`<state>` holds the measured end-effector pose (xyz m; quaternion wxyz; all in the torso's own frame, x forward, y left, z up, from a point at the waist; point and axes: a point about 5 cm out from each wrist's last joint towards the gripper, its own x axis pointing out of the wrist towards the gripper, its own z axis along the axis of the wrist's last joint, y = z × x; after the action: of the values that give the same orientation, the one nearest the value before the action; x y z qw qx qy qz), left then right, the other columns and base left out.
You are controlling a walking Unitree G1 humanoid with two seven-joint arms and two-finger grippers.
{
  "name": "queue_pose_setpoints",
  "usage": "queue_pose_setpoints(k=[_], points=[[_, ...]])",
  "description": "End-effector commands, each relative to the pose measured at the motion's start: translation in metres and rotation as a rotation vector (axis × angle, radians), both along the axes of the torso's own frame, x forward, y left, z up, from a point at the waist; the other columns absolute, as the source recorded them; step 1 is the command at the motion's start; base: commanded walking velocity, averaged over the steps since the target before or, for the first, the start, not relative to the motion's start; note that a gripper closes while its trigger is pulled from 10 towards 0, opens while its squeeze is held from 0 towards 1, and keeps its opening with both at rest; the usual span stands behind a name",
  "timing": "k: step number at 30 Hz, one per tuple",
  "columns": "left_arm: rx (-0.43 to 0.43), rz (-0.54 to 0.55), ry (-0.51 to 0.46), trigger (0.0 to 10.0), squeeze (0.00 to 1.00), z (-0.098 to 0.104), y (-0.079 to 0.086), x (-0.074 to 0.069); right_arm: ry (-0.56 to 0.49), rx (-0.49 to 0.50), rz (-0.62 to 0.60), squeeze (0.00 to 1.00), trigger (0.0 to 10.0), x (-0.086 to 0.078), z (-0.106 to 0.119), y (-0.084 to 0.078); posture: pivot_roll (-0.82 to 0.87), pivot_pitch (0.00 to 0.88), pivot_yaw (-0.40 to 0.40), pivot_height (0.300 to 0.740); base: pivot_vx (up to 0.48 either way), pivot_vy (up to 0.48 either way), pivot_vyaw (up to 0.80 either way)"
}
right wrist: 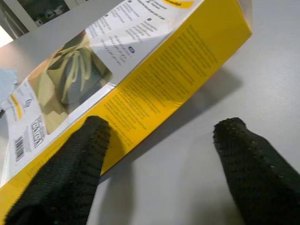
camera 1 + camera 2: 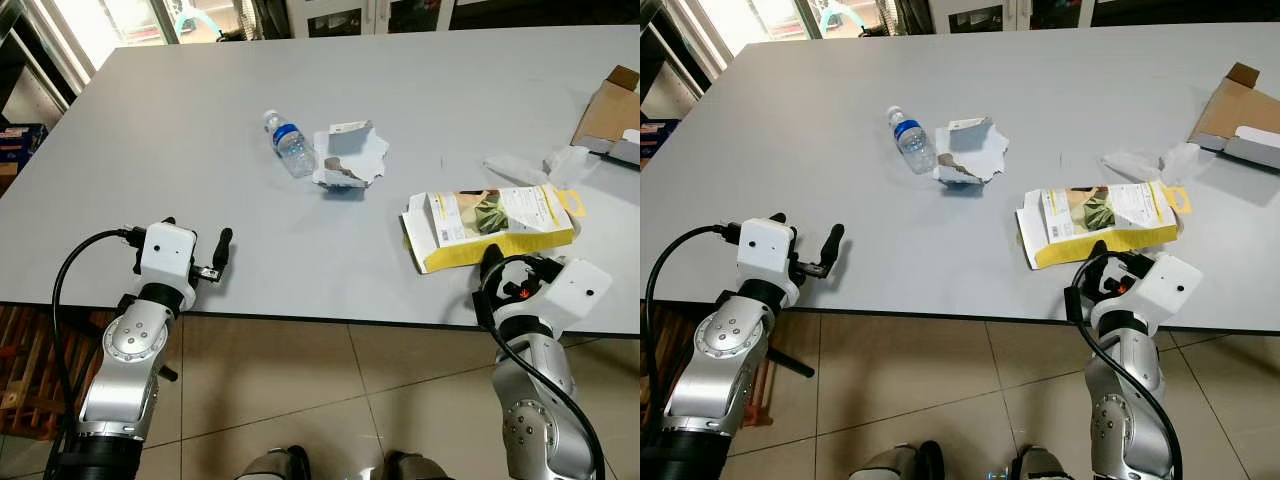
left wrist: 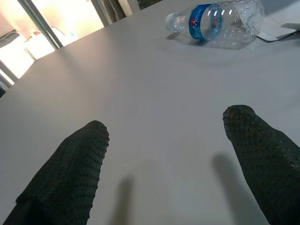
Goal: Picking trash to rubbish bin
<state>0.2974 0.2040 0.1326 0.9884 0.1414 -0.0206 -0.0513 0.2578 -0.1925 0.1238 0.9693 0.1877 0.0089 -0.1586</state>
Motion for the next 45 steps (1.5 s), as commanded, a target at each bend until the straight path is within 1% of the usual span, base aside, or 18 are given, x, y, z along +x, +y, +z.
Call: queue_pose_setpoints(k=[1,6,8,15,22,25,28,30,35,40,41,43,44,45], points=[[0.017,0.006,0.001,10.0,0.00,0.003,0.005,0.000,0.104,0.098,0.003,1.00,10.0,-0.008,-0.026,0.012,0.02,0.202,0.145,0.740,0.000,0.000,0.00],[0.021,0.005,0.001,10.0,0.00,0.003,0.005,-0.001,0.068,0.083,0.033,1.00,10.0,-0.010,-0.027,0.010,0.02,0.198,0.147,0.740,0.000,0.000,0.00],[0.023,0.004,0.001,10.0,0.00,0.003,0.005,0.000,0.053,0.093,0.055,1.00,10.0,-0.010,-0.029,0.009,0.02,0.197,0.150,0.740,0.000,0.000,0.00],[0.031,0.001,-0.002,10.0,0.00,0.005,0.007,0.002,0.053,0.097,0.047,1.00,10.0,-0.010,-0.034,0.003,0.03,0.196,0.163,0.740,0.000,0.000,0.00],[0.052,-0.003,-0.008,10.0,0.00,0.007,0.010,0.002,0.026,0.094,0.042,1.00,10.0,-0.008,-0.034,0.002,0.04,0.195,0.182,0.740,0.000,0.000,0.00],[0.064,-0.007,-0.016,10.0,0.00,0.010,0.011,0.003,0.000,0.099,0.057,1.00,10.0,-0.004,-0.033,0.000,0.05,0.201,0.191,0.740,0.000,0.000,0.00],[0.072,-0.011,-0.015,10.0,0.00,0.011,0.012,0.002,-0.008,0.103,0.057,0.97,10.0,-0.002,-0.033,-0.003,0.06,0.205,0.196,0.740,0.000,0.000,0.00],[0.075,-0.012,-0.016,10.0,0.00,0.011,0.012,0.001,-0.012,0.104,0.053,0.89,10.0,-0.001,-0.032,-0.005,0.06,0.207,0.197,0.740,0.000,0.000,0.00],[0.087,-0.010,-0.015,10.0,0.00,0.012,0.016,0.000,-0.027,0.103,0.033,0.87,10.0,0.000,-0.031,-0.011,0.07,0.210,0.200,0.740,0.000,0.000,0.00],[0.092,-0.012,-0.015,10.0,0.00,0.013,0.017,0.000,-0.041,0.105,0.021,0.87,10.0,0.001,-0.029,-0.013,0.07,0.210,0.204,0.740,0.000,0.000,0.00],[0.097,-0.015,-0.017,10.0,0.00,0.014,0.017,0.000,-0.048,0.105,0.010,0.84,10.0,0.001,-0.029,-0.016,0.07,0.210,0.207,0.740,0.000,0.000,0.00],[0.099,-0.015,-0.017,10.0,0.00,0.014,0.017,0.000,-0.051,0.105,0.007,0.84,10.0,0.001,-0.028,-0.018,0.07,0.210,0.207,0.740,0.000,0.000,0.00],[0.101,-0.016,-0.018,10.0,0.00,0.014,0.018,0.000,-0.054,0.104,0.003,0.73,10.0,0.001,-0.028,-0.019,0.07,0.212,0.211,0.740,0.000,0.000,0.00],[0.101,-0.016,-0.018,10.0,0.00,0.014,0.018,0.000,-0.054,0.104,0.003,0.73,10.0,0.001,-0.028,-0.019,0.07,0.212,0.211,0.740,0.000,0.000,0.00]])
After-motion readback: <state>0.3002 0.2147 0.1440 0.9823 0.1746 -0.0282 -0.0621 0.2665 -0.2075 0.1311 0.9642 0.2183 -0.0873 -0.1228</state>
